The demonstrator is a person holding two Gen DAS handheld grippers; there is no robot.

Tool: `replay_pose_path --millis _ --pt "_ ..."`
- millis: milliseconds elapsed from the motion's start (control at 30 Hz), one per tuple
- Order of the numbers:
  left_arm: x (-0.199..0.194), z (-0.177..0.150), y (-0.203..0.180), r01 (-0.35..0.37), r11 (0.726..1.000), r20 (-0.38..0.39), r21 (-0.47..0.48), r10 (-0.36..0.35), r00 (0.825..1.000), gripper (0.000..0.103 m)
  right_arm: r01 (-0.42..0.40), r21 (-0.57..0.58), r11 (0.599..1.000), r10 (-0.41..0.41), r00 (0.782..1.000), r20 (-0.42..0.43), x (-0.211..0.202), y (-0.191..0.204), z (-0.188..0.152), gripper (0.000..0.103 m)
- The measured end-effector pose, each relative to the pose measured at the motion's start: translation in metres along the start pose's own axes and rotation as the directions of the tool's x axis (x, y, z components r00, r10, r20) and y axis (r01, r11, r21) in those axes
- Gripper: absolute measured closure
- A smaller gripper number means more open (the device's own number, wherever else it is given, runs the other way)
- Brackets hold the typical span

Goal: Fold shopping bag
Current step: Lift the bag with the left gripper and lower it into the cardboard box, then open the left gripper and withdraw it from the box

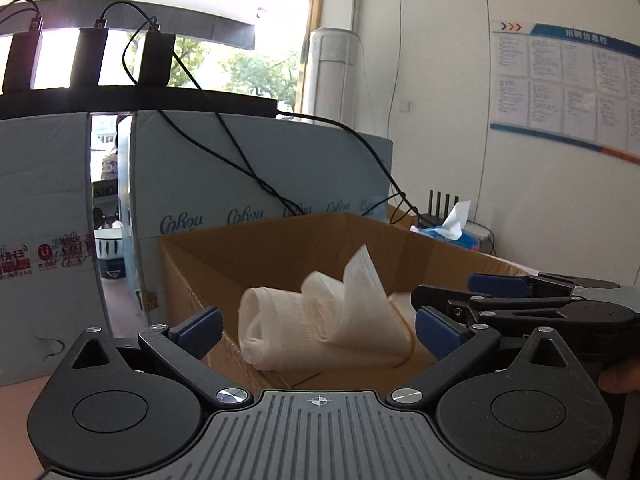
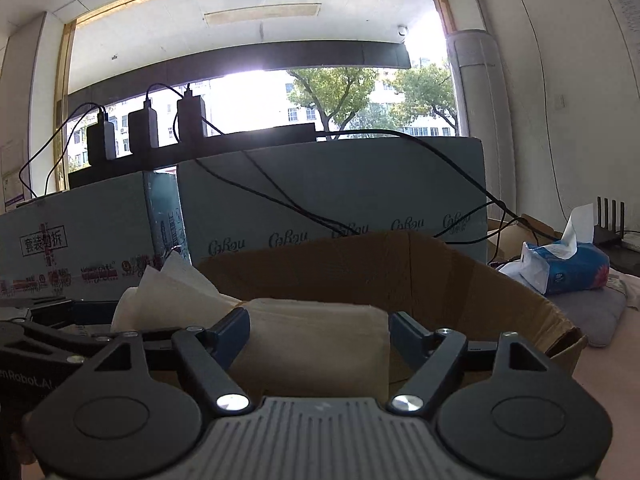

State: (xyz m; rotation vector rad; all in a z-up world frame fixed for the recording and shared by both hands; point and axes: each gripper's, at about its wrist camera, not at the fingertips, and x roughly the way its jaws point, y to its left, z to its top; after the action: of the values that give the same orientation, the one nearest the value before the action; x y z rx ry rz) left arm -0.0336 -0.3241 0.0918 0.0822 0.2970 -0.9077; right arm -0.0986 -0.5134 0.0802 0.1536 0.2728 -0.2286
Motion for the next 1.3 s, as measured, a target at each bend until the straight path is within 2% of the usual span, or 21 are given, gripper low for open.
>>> replay_pose_path --millis 167,333,433,500,633,733,800,900,1067,1200,1300 --pt "-0.015 -0.006 -0.001 -0.021 0.998 0.061 0.062 0.017 0.998 0.000 0.020 -0.002 1.000 -0.020 1.000 0.009 -0.007 0.011 0.000 0.008" --pt "-0.045 -0.011 0.015 -0.048 0.999 0.130 -0.011 0.049 0.990 0.000 -0.005 -0.023 1.000 0.006 0.999 0.044 -0.028 0.022 0.007 0.003" --pt "-0.062 -0.017 0.026 -0.114 0.993 0.142 -0.023 0.116 0.983 0.000 -0.017 -0.067 0.998 0.023 0.996 0.087 -0.036 0.038 0.011 0.000" --pt "-0.077 -0.023 0.037 -0.177 0.984 0.151 -0.026 0.179 0.972 0.000 -0.037 -0.087 0.996 0.047 0.992 0.113 -0.041 0.053 0.013 0.000" --pt "-0.107 -0.035 0.057 -0.258 0.963 0.170 -0.073 0.267 0.949 0.000 -0.101 -0.114 0.988 0.115 0.986 0.124 -0.048 0.083 0.015 0.000" --pt "-0.128 -0.047 0.070 -0.365 0.927 0.155 -0.086 0.374 0.914 0.000 -0.190 -0.172 0.967 0.204 0.976 0.071 -0.050 0.116 0.013 0.000" --pt "-0.140 -0.056 0.077 -0.443 0.893 0.134 -0.084 0.450 0.883 0.000 -0.242 -0.196 0.950 0.253 0.967 0.035 -0.051 0.135 0.008 0.000" --pt "-0.159 -0.067 0.087 -0.517 0.852 0.107 -0.082 0.523 0.846 0.000 -0.296 -0.219 0.930 0.303 0.953 -0.002 -0.052 0.166 -0.002 0.000" --pt "-0.187 -0.084 0.108 -0.591 0.804 0.061 -0.062 0.594 0.802 0.000 -0.316 -0.230 0.921 0.319 0.947 -0.022 -0.050 0.208 -0.029 0.000" --pt "-0.205 -0.098 0.129 -0.621 0.780 0.027 -0.068 0.624 0.781 0.000 -0.332 -0.230 0.915 0.322 0.943 -0.080 -0.035 0.226 -0.044 0.000" --pt "-0.212 -0.106 0.142 -0.657 0.749 -0.006 -0.086 0.659 0.752 0.000 -0.340 -0.225 0.913 0.319 0.940 -0.123 -0.022 0.238 -0.054 0.000"
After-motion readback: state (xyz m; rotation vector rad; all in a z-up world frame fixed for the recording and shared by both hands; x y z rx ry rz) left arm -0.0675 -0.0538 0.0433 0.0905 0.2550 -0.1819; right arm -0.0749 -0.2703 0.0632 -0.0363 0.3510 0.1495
